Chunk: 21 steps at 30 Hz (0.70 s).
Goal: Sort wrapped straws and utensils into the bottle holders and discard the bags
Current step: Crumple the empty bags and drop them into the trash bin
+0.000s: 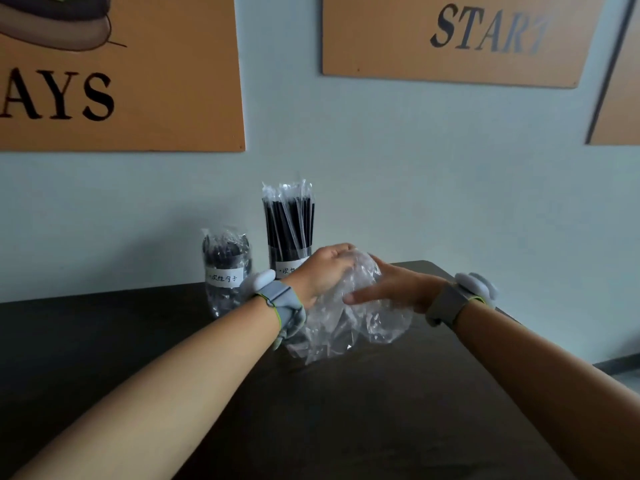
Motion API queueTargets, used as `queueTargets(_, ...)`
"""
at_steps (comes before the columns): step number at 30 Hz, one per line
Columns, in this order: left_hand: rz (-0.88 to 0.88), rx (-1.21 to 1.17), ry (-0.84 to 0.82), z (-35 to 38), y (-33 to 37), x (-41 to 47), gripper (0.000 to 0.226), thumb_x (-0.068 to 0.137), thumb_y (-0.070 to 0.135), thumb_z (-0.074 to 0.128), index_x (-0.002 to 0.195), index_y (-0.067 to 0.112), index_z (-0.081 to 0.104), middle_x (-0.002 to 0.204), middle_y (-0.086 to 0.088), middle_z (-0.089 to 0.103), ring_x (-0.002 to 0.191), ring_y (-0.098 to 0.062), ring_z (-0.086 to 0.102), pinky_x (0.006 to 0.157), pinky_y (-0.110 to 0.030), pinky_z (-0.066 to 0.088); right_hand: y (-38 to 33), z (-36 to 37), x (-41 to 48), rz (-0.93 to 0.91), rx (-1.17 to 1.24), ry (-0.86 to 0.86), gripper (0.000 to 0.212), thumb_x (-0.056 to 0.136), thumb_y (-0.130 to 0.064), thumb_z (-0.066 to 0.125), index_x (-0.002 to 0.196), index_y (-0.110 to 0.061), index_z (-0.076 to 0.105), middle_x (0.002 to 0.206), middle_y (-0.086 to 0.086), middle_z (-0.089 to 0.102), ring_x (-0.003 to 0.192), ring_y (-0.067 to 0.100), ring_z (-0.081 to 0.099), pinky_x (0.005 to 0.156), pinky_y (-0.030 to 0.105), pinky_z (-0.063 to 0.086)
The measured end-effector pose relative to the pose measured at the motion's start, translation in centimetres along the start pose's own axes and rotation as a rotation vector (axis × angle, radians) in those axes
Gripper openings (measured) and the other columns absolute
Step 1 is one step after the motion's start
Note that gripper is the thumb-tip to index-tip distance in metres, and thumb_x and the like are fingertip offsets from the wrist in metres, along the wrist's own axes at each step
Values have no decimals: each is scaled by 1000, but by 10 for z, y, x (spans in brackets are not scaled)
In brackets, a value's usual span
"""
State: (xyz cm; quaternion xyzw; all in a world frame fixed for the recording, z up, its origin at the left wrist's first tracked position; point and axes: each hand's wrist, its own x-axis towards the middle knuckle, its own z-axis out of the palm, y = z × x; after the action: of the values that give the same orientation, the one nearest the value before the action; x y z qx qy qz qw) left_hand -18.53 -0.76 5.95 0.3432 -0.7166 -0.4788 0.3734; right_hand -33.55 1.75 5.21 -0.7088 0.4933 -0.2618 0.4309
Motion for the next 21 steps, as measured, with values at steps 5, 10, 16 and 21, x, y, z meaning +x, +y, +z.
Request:
queueTargets(5, -73, -454, 70, -15, 21, -32, 28, 92, 7, 45, 73, 18, 62, 69, 0, 65, 65, -15, 60, 55, -21, 51, -33, 36, -10, -152, 407, -141, 25, 88, -7, 59, 113, -12, 61, 99, 6, 74, 91, 21, 72, 73, 26, 58)
queueTargets(10, -16, -127, 302, -52, 33, -95, 26, 96, 10, 40, 92, 22, 63, 100, -11, 54, 87, -22, 51, 82, -35, 48, -70, 99, -9, -211, 495, -87, 13, 88, 2, 53, 95, -1, 64, 79, 9, 72, 67, 18, 72, 59, 24, 58)
queueTargets(16, 129, 414, 541, -104, 49, -190, 37, 94, 30, 39, 129, 17, 47, 122, 0, 54, 112, -13, 49, 89, -12, 37, -137, 181, -17, -204, 638, -68, 11, 90, 1, 51, 84, 1, 60, 67, 14, 64, 50, 15, 66, 46, 17, 51)
queueTargets(21, -168, 631, 453, -145, 54, -315, 87, 82, 61, 52, 150, 34, 5, 161, 5, 15, 147, -9, 15, 119, -31, 15, -184, 272, -37, -123, 699, -242, 30, 99, -8, 35, 126, -3, 47, 91, 15, 59, 89, 43, 57, 58, 15, 52)
